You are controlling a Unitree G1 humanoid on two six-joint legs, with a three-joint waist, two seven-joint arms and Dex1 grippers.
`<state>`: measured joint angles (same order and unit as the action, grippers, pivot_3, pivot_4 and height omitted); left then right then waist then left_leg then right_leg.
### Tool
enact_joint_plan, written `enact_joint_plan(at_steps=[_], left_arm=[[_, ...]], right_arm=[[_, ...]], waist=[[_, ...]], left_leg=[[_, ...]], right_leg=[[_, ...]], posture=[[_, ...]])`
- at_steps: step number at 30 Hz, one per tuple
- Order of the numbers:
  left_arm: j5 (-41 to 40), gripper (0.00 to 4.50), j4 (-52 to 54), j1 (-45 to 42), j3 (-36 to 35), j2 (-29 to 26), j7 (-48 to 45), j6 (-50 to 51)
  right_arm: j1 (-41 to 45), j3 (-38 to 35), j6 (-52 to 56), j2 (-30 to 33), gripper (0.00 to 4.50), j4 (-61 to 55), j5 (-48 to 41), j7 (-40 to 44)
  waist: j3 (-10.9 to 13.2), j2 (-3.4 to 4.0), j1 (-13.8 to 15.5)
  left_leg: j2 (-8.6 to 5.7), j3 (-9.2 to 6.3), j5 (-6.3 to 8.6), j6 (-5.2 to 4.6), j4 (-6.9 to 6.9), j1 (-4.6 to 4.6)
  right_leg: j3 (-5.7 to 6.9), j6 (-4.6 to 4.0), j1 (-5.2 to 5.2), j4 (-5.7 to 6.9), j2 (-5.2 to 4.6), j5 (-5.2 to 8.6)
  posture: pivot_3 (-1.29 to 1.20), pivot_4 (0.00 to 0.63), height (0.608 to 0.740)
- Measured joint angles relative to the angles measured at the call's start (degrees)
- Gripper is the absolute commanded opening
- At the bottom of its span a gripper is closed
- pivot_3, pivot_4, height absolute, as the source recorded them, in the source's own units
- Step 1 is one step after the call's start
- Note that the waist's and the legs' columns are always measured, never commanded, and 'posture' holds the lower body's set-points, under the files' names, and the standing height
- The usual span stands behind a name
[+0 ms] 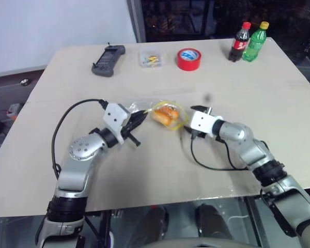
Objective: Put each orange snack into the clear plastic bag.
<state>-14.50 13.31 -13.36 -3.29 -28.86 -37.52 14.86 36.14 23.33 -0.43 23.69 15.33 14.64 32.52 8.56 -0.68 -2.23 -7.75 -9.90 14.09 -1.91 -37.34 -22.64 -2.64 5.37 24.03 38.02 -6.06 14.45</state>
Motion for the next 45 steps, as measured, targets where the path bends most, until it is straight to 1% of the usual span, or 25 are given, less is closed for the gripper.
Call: enact_joint_plan(at_steps=[1, 4, 7, 8, 12, 16, 18, 20, 22, 23, 25, 26, 28, 29, 31, 34, 37, 39, 42, 45], left_arm=[[-0.15, 0.00, 0.00, 0.01, -0.02, -0.03, 0.00, 0.00], [-0.30, 0.00, 0.00, 0.00, -0.02, -0.08, 0.01, 0.00], [-0.34, 0.00, 0.00, 0.00, -0.08, -0.20, 0.02, 0.00], [-0.35, 0.00, 0.00, -0.01, -0.14, -0.20, 0.05, 0.01], [-0.41, 0.00, -0.71, -1.92, -0.19, -0.10, 0.16, 0.03], [-0.26, 0.00, -5.28, -7.95, -0.08, 1.08, 0.53, -0.84], [0.32, 0.00, -10.60, -13.46, 0.10, 2.13, 1.20, -2.02], [2.05, 0.00, -18.55, -22.15, 1.06, 2.77, 1.42, -5.59], [2.82, 0.00, -22.05, -26.71, 1.57, 3.44, 1.48, -8.17], [3.10, 0.00, -22.32, -27.58, 1.59, 3.46, 1.48, -9.27], [4.05, 0.00, -27.62, -31.10, 2.46, 5.18, 1.46, -13.25], [4.29, 0.00, -28.15, -31.22, 2.85, 5.23, 1.44, -14.11], [4.97, 0.00, -27.78, -30.02, 4.37, 5.60, 0.51, -17.04], [5.32, 0.00, -26.78, -28.31, 4.90, 5.60, 0.06, -18.13], [5.78, 0.00, -24.47, -23.86, 5.45, 5.44, -0.13, -19.37], [6.74, 0.00, -18.90, -14.52, 5.73, 3.71, -0.29, -19.45], [8.25, 0.00, -13.64, -8.48, 7.61, 3.51, -0.19, -19.06], [9.38, 0.00, -11.02, -6.92, 8.88, 3.51, -0.07, -18.98], [10.82, 0.00, -8.53, -6.29, 8.92, 3.00, 0.32, -18.62], [12.14, 0.00, -7.39, -6.04, 9.49, 1.83, 0.04, -18.66]], right_arm=[[0.40, -0.08, -0.37, -0.39, 3.21, 0.67, -0.10, 0.24], [1.01, -0.19, -1.37, -1.45, 1.68, 1.15, -0.74, 1.41], [1.04, -0.88, -1.53, -1.59, 0.40, 1.14, -1.51, 2.33], [1.10, -1.28, -1.53, -1.58, 0.09, 1.14, -1.63, 2.46], [2.80, -3.03, -1.25, -1.62, 0.09, 1.50, -1.83, 2.25], [8.21, -5.54, -1.49, -0.98, 0.09, 4.74, -1.42, 0.24], [11.71, -5.78, -2.47, 0.87, 0.09, 8.70, -0.08, -1.16], [17.37, -6.33, -4.97, 3.31, 0.09, 13.49, 1.49, -3.79], [20.74, -6.64, -6.37, 4.81, 0.09, 15.62, 2.56, -5.59], [21.68, -7.28, -6.96, 5.25, 0.09, 15.85, 2.80, -6.21], [22.86, -7.67, -9.12, 7.27, 0.09, 17.34, 3.73, -8.33], [22.77, -7.67, -9.28, 7.60, 0.09, 17.26, 3.92, -8.46], [19.91, -7.96, -9.25, 10.30, 0.09, 13.64, 3.82, -7.63], [17.48, -8.12, -8.95, 11.64, 0.32, 10.82, 3.35, -6.36], [11.90, -9.15, -7.17, 13.80, 0.96, 6.48, 2.67, -4.36], [-0.78, -12.82, -0.47, 16.57, 2.35, -1.11, 1.11, -1.57], [-11.41, -13.22, 5.35, 16.20, 2.35, -12.85, -2.35, 2.47], [-14.36, -13.13, 7.28, 16.19, 2.35, -20.87, -4.33, 5.10], [-13.86, -12.76, 9.65, 15.57, 2.35, -31.29, -5.81, 7.60], [-9.38, -8.42, 10.32, 12.56, 2.35, -34.66, -4.09, 8.88]], waist=[[0.00, 0.00, 0.00], [0.00, 0.00, 0.01], [0.00, 0.00, 0.02], [0.00, 0.00, 0.03], [0.00, 0.00, 0.03], [0.00, 0.00, 0.04], [0.03, -0.04, 0.33], [0.04, -0.05, 0.48], [0.04, -0.06, 0.32], [0.01, -0.07, 0.01], [0.01, -0.08, -0.54], [0.01, -0.08, -0.72], [0.01, -0.09, -0.86], [0.01, -0.08, -0.88], [0.01, -0.09, -1.04], [0.01, -0.07, -0.97], [0.03, -0.03, -1.00], [0.05, 0.00, -0.93], [0.04, -0.01, -0.63], [0.05, -0.01, -0.05]], left_leg=[[0.00, -0.01, 0.00, 0.00, 0.00, 0.00], [0.00, -0.02, 0.00, 0.00, 0.01, 0.00], [0.00, -0.02, 0.00, 0.00, 0.01, 0.00], [0.00, -0.02, 0.00, 0.00, 0.01, 0.00], [0.00, -0.03, 0.00, 0.00, 0.01, 0.00], [-0.01, -0.02, 0.00, 0.00, -0.01, 0.00], [-0.03, -0.13, -0.01, 0.01, -0.08, -0.11], [-0.07, -0.14, -0.01, 0.02, -0.08, -0.16], [-0.07, -0.14, -0.01, 0.02, -0.05, -0.19], [-0.07, -0.13, 0.00, 0.01, 0.02, -0.18], [-0.07, -0.08, 0.00, 0.00, 0.05, -0.26], [-0.07, -0.05, 0.00, 0.00, 0.05, -0.29], [-0.06, -0.05, 0.00, 0.00, 0.04, -0.37], [-0.06, -0.05, 0.00, 0.00, 0.04, -0.37], [-0.06, -0.03, 0.01, -0.01, 0.07, -0.37], [-0.06, 0.01, 0.01, -0.01, 0.09, -0.39], [-0.02, 0.09, 0.00, 0.00, 0.00, -0.34], [-0.04, 0.23, 0.00, 0.01, -0.08, -0.24], [0.00, 0.23, 0.02, -0.01, -0.10, 0.16], [0.02, 0.22, 0.02, 0.00, -0.03, 0.50]], right_leg=[[0.01, 0.00, 0.00, 0.00, 0.00, 0.00], [0.01, 0.00, 0.00, -0.01, 0.00, 0.00], [0.01, 0.00, 0.00, -0.01, 0.00, 0.00], [0.01, 0.00, 0.00, -0.01, 0.01, 0.00], [0.02, 0.00, 0.01, 0.00, 0.01, 0.00], [0.02, 0.00, 0.00, 0.00, 0.01, 0.00], [0.15, -0.01, 0.02, 0.00, 0.01, -0.01], [0.15, -0.02, 0.04, -0.03, -0.03, -0.01], [0.15, -0.02, 0.05, -0.09, -0.05, -0.01], [0.13, -0.01, 0.04, -0.18, -0.07, -0.01], [0.09, -0.02, 0.20, -0.20, -0.09, 0.00], [0.06, -0.02, 0.27, -0.19, -0.09, 0.00], [0.07, -0.02, 0.36, -0.16, -0.11, 0.00], [0.07, -0.02, 0.36, -0.16, -0.11, 0.00], [0.04, -0.02, 0.36, -0.12, -0.10, 0.00], [-0.04, -0.02, 0.44, -0.02, -0.08, 0.00], [-0.16, -0.01, 0.48, 0.21, -0.04, -0.01], [-0.27, 0.00, 0.45, 0.42, -0.04, -0.01], [-0.26, 0.04, 0.12, 0.47, 0.03, -0.03], [-0.24, 0.04, -0.21, 0.40, 0.05, -0.02]], posture=[[0.00, 0.150, 0.740], [0.00, 0.150, 0.740], [0.00, 0.150, 0.740], [0.00, 0.150, 0.740], [0.00, 0.150, 0.740], [0.00, 0.150, 0.740], [0.00, 0.150, 0.740], [0.00, 0.150, 0.740], [0.00, 0.150, 0.740], [0.00, 0.150, 0.740], [0.00, 0.150, 0.740], [0.00, 0.150, 0.740], [0.00, 0.150, 0.740], [0.00, 0.150, 0.740], [0.00, 0.150, 0.740], [0.00, 0.150, 0.740], [0.00, 0.150, 0.740], [0.00, 0.150, 0.740], [0.00, 0.150, 0.740], [0.00, 0.150, 0.740]])
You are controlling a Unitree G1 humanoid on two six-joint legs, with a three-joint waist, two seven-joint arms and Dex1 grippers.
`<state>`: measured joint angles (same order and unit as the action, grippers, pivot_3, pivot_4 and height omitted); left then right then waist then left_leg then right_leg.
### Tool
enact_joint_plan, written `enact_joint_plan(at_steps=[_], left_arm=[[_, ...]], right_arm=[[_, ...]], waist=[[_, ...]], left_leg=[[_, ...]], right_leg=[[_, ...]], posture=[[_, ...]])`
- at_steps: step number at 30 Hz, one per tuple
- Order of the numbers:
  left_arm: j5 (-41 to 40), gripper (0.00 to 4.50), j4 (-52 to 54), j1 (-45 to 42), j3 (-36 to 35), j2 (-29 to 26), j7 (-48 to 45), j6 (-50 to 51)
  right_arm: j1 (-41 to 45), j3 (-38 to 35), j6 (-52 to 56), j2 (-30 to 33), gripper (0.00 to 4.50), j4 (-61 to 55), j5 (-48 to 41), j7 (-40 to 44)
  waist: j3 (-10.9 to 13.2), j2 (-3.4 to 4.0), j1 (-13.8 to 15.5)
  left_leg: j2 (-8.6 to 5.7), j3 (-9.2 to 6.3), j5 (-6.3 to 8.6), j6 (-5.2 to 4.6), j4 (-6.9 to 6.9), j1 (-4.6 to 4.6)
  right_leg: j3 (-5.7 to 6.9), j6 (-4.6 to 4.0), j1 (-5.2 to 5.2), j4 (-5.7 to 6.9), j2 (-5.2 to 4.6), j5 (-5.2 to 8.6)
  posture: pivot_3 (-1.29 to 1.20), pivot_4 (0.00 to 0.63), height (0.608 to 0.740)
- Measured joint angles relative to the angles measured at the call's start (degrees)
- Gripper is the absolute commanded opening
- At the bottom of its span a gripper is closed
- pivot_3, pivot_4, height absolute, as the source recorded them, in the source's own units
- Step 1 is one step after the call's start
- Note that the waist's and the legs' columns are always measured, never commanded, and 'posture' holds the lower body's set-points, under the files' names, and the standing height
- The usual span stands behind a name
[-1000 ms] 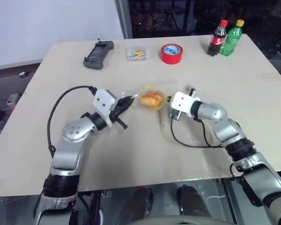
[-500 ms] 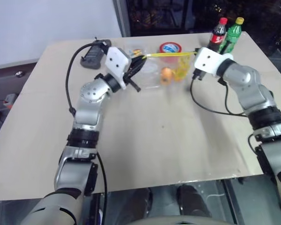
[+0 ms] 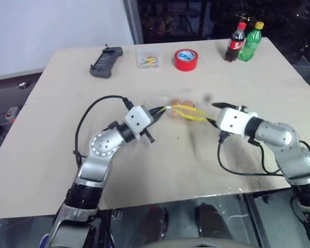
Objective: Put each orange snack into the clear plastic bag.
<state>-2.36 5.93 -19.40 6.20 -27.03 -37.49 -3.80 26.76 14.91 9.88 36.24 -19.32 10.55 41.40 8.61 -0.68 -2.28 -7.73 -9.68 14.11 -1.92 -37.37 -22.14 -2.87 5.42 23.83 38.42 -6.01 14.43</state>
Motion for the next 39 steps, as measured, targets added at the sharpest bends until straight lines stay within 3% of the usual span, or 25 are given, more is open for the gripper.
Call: enact_joint_plan(at_steps=[6, 10, 28, 32, 39], left_arm=[[1.71, 0.00, -0.10, -0.15, 1.17, -0.74, -0.56, -0.63], [2.39, 0.00, -0.11, -0.18, 1.19, -0.82, -0.78, -1.13], [4.43, 0.00, 0.18, -0.17, 1.35, -2.09, -2.08, -3.55], [4.43, 0.00, 0.34, -0.43, 1.35, -2.09, -2.27, -2.93], [4.44, 0.00, 0.95, -0.42, 1.35, -2.09, -2.27, -2.14]], right_arm=[[7.71, 8.49, -0.91, -6.40, 2.35, 2.84, 2.83, 2.62], [9.60, 9.89, -2.85, -7.29, 1.10, 7.50, 4.63, 3.20], [12.30, 10.13, -7.85, -9.75, 1.10, 13.75, 8.27, 3.20], [12.41, 10.05, -7.88, -10.00, 0.05, 13.82, 8.44, 3.30], [12.42, 9.82, -7.77, -10.16, 0.05, 13.82, 8.49, 3.38]], waist=[[0.00, -0.02, 1.04], [0.00, -0.02, 1.55], [0.00, -0.01, 1.36], [0.00, -0.01, 1.36], [0.00, -0.01, 1.35]], left_leg=[[-0.01, -0.15, -0.01, 0.01, 0.01, -0.10], [-0.02, -0.24, 0.00, 0.00, 0.00, -0.43], [-0.01, -0.24, 0.00, 0.01, 0.01, -0.47], [-0.01, -0.24, 0.00, 0.01, 0.01, -0.47], [-0.01, -0.25, 0.00, 0.01, 0.01, -0.47]], right_leg=[[0.19, -0.01, -0.07, -0.42, -0.02, -0.02], [0.29, -0.02, 0.15, -0.47, -0.04, -0.02], [0.29, -0.03, 0.20, -0.45, -0.02, -0.02], [0.29, -0.02, 0.20, -0.45, -0.02, -0.02], [0.29, -0.03, 0.20, -0.44, -0.02, -0.02]], posture=[[0.00, 0.150, 0.740], [0.00, 0.150, 0.740], [0.00, 0.150, 0.740], [0.00, 0.150, 0.740], [0.00, 0.150, 0.740]])
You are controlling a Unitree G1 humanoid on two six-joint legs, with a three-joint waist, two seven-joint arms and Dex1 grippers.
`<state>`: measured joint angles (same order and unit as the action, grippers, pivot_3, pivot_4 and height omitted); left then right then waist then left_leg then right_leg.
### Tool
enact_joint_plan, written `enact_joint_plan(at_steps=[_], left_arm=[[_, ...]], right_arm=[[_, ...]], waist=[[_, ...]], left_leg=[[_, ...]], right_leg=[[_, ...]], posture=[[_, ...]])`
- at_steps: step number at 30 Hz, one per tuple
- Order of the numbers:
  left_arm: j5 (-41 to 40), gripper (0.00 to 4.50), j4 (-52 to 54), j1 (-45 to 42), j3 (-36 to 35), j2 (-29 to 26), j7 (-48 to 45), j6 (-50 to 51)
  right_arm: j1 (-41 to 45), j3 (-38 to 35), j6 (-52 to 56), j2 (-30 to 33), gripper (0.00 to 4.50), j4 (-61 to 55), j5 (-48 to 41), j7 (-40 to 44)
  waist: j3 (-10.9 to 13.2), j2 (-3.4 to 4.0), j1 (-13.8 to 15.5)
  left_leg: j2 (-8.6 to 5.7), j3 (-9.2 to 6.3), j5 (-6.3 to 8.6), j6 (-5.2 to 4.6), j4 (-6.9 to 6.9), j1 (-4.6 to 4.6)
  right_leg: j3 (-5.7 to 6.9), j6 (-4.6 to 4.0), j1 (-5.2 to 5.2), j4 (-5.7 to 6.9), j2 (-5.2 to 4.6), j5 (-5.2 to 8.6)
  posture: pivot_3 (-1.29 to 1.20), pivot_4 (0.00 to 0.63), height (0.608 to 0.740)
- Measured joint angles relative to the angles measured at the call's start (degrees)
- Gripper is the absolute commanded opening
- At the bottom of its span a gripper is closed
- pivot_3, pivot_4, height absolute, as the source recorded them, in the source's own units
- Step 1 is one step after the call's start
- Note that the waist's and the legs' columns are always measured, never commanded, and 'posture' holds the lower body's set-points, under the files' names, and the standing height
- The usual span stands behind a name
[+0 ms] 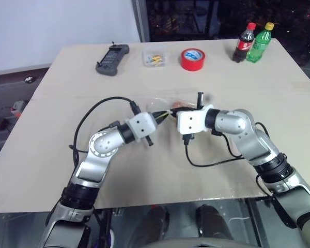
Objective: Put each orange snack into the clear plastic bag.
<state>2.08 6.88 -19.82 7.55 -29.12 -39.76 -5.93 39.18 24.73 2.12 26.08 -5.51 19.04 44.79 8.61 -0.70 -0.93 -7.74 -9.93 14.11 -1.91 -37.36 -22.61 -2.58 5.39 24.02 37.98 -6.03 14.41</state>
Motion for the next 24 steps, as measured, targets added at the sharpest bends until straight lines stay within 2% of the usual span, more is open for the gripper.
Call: enact_joint_plan(at_steps=[10, 17, 20, 24], left_arm=[[-0.12, 0.00, 0.13, -0.14, 0.22, 1.05, 0.71, 0.38], [-1.53, 0.00, -1.08, -0.19, -0.31, 0.13, 0.72, -0.59], [-2.07, 0.00, -2.46, -0.22, -3.41, -1.11, 1.74, -0.87], [-2.44, 0.00, -5.41, -1.54, -6.25, -1.30, 2.56, -1.12]], right_arm=[[-1.31, -0.85, 1.38, 1.50, 0.05, -1.33, -0.54, -0.47], [-9.69, -8.02, 4.66, 10.91, 0.05, -3.49, -1.56, -1.65], [-12.81, -12.91, 7.91, 16.24, 0.05, -0.25, -0.60, -3.07], [-12.59, -16.51, 8.95, 17.94, 0.05, 2.81, 0.23, -5.48]], waist=[[0.00, 0.00, 0.10], [0.00, 0.00, 0.24], [0.01, 0.00, 0.16], [0.00, 0.00, -0.02]], left_leg=[[0.00, 0.00, 0.00, 0.00, 0.00, 0.00], [-0.03, -0.01, 0.00, 0.00, 0.00, -0.02], [-0.02, 0.02, 0.00, 0.00, 0.00, -0.02], [0.01, 0.05, 0.00, 0.00, 0.01, 0.00]], right_leg=[[0.00, 0.00, 0.00, -0.01, -0.01, 0.00], [0.01, 0.00, 0.00, -0.01, -0.03, 0.00], [-0.01, 0.00, 0.00, 0.00, -0.03, 0.00], [-0.04, 0.00, 0.01, 0.01, -0.01, 0.00]], posture=[[0.00, 0.150, 0.740], [0.00, 0.150, 0.740], [0.00, 0.150, 0.740], [0.00, 0.150, 0.740]])
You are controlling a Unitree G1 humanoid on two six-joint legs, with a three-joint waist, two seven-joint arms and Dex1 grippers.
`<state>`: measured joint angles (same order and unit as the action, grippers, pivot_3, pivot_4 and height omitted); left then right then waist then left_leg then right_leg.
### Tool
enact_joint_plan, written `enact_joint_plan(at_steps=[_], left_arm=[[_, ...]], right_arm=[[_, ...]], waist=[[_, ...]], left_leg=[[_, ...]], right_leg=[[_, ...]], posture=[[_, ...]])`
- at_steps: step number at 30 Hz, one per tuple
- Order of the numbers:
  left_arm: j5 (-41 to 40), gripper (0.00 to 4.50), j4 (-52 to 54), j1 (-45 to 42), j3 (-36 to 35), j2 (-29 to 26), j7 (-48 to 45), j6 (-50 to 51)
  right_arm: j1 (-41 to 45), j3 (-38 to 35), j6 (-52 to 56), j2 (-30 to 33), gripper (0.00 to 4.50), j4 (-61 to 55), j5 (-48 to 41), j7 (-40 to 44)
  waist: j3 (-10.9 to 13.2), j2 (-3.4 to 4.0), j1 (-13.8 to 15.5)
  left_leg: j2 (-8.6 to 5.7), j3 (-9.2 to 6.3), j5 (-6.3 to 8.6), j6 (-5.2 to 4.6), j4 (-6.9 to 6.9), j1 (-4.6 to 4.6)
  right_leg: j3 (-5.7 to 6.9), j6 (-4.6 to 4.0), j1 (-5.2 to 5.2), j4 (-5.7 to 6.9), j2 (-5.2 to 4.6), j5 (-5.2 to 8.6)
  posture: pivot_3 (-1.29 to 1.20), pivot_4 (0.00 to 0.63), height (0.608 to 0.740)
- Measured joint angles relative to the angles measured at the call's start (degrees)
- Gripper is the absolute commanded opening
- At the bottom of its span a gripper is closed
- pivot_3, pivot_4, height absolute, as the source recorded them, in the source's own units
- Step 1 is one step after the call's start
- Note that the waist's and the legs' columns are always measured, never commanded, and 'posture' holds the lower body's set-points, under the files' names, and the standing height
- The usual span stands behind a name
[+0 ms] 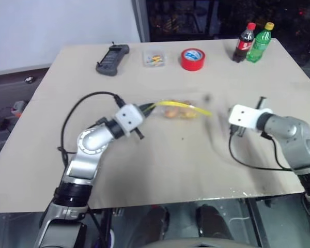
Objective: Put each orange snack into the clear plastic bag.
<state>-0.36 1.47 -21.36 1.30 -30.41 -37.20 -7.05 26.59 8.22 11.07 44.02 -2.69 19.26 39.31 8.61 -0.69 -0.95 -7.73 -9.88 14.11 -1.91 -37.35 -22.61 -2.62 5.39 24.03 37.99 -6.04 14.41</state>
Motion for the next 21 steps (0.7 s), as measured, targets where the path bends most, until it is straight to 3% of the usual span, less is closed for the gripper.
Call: enact_joint_plan(at_steps=[5, 9, 12, 13, 14, 21], left_arm=[[-0.52, 0.00, -4.42, -3.64, -0.16, 0.96, 0.13, -1.23], [-1.16, 0.00, -9.26, -8.42, -0.68, 1.93, 0.41, -1.42], [-1.51, 0.00, -10.57, -9.67, -0.88, 1.93, 0.45, -2.17], [-1.53, 0.00, -11.26, -9.67, -0.87, 1.93, 0.45, -2.35], [-1.53, 0.00, -11.47, -9.66, -0.84, 1.97, 0.44, -2.38], [-1.51, 0.00, -11.62, -8.76, -0.79, 1.96, 0.43, -3.75]], right_arm=[[4.60, -0.15, -0.25, -1.53, 0.05, 1.98, -0.24, -2.12], [7.74, -0.95, 3.42, -4.88, 0.05, 0.18, -6.86, 1.60], [7.93, -1.42, 8.02, -6.81, 1.24, -5.27, -12.80, 5.62], [7.91, -1.32, 10.31, -8.70, 1.86, -7.90, -14.41, 6.07], [7.91, -1.03, 11.38, -9.53, 2.14, -9.00, -15.23, 6.21], [7.65, 4.41, 20.38, -16.61, 2.14, -13.93, -17.36, 4.33]], waist=[[0.00, -0.01, 0.14], [0.01, -0.02, 0.14], [0.01, -0.02, -0.01], [0.01, -0.02, -0.15], [0.01, -0.02, -0.20], [0.01, -0.02, 0.03]], left_leg=[[-0.01, 0.00, 0.00, 0.00, -0.02, -0.03], [-0.01, -0.05, 0.00, 0.00, -0.03, -0.09], [-0.01, -0.08, 0.01, -0.02, -0.01, -0.12], [-0.01, -0.08, 0.01, -0.02, 0.00, -0.12], [-0.01, -0.09, 0.01, -0.02, 0.00, -0.15], [-0.04, -0.12, 0.01, -0.01, -0.08, -0.15]], right_leg=[[0.02, 0.00, 0.00, -0.03, -0.03, 0.00], [0.06, 0.00, 0.00, -0.04, -0.03, 0.00], [0.07, 0.00, 0.01, -0.11, -0.05, 0.00], [0.07, 0.00, 0.02, -0.10, -0.04, 0.00], [0.07, 0.00, 0.05, -0.09, -0.04, 0.00], [0.10, 0.00, 0.04, -0.02, -0.05, -0.01]], posture=[[0.00, 0.150, 0.740], [0.00, 0.150, 0.740], [0.00, 0.150, 0.740], [0.00, 0.150, 0.740], [0.00, 0.150, 0.740], [0.00, 0.150, 0.740]])
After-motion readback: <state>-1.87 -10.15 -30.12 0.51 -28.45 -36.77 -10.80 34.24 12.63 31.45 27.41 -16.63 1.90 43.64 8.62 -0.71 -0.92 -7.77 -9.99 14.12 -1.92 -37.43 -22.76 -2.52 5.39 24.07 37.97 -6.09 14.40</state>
